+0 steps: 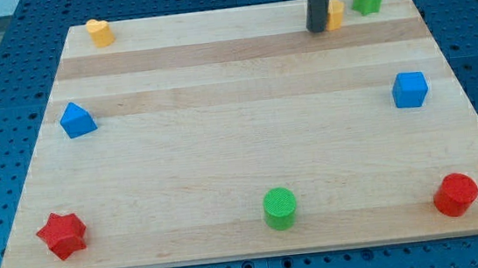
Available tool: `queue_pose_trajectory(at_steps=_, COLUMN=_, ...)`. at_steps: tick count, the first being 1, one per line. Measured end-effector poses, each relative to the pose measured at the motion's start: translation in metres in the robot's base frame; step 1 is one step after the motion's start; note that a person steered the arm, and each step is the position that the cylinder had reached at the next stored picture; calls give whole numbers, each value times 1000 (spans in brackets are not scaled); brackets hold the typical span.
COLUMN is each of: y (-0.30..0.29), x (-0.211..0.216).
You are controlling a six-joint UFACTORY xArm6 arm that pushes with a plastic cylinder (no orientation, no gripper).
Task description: Place the blue cube to the bottom left of the yellow hexagon
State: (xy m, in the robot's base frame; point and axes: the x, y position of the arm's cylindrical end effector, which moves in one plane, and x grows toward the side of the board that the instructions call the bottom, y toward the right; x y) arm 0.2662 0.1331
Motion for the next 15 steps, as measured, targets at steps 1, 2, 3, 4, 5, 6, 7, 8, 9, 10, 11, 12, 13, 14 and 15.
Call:
queue_pose_trajectory(at_steps=1, y=-2, x=6)
queue_pose_trajectory(at_steps=2, y=0, x=68)
queue_pose_trajectory(at_steps=3, y=3, x=155)
queue_pose_trajectory(at_steps=4, y=31, x=230)
queue_pose_trajectory(at_steps=5, y=100, x=229)
queue_pose_trajectory(at_steps=6, y=121, x=182)
queue_pose_trajectory(at_steps=7, y=107, x=156)
queue_pose_trajectory(at_steps=8, y=78, x=163)
queue_pose_trajectory(at_steps=9, y=70, x=190)
queue_pose_trajectory(at_steps=10, y=45, x=168)
queue_pose_trajectory(at_steps=11, y=35, x=119)
queue_pose_trajectory(at_steps=12, y=0, x=112)
queue_pose_trajectory(at_steps=13, y=-19, x=133)
queue_pose_trajectory(at_steps=14, y=-49, x=144)
queue_pose_trajectory(at_steps=15, y=-78, x=117)
